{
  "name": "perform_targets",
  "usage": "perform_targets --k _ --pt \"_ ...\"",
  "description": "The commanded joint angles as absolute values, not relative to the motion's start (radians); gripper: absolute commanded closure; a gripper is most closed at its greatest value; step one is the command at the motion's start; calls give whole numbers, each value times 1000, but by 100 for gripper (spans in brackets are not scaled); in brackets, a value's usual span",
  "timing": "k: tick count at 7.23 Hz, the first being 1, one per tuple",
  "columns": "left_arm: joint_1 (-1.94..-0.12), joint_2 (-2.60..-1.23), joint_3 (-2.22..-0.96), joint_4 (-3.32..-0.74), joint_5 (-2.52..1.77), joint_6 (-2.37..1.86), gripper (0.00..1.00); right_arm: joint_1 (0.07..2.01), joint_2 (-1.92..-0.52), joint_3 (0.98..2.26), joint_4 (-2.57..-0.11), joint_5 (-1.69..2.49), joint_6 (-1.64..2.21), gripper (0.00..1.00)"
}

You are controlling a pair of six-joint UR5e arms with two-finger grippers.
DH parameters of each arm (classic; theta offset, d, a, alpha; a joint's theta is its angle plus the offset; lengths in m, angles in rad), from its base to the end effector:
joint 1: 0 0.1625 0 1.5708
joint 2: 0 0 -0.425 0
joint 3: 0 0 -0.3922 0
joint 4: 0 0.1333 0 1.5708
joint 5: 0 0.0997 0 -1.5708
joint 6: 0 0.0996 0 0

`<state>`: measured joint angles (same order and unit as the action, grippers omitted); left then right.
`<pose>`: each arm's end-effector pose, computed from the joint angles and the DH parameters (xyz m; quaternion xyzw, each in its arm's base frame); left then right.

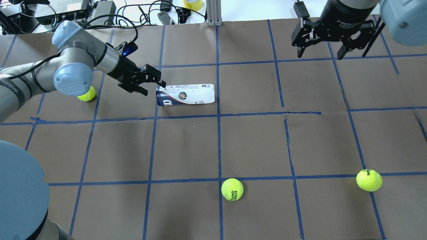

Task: Lift up tennis ball bucket
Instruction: 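Move the left gripper toward the lying can's navy lid end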

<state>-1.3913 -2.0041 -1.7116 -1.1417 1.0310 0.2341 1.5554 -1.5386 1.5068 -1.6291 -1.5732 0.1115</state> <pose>-0.0755 -0.6175 0.2363 -0.0069 -0.9614 -0.0137 0.2746 0.1251 -0.5159 0.5095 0.0634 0.9970 -0.0450 0.0010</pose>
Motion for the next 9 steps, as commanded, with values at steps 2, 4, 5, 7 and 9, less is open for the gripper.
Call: perform_targets --k 2,4,5,7,9 --pt "-1393 -2054 -1709 -1092 1023 232 0 1555 -1539 1508 -1629 -1572 115 0" --pt "-1393 -2072 -1704 -1091 953 224 0 1555 -1539 1508 -1629 -1572 115 0" --pt "-1393 -2074 -1704 -1088 951 222 0 1555 -1539 1508 -1629 -1572 115 0" --pt "-1394 -2083 -1706 -1081 948 222 0 1555 -1539 1508 -1629 -1572 115 0" --pt "-1396 -2097 -1704 -1075 934 219 1 1555 -1539 1508 -1629 -1572 114 0"
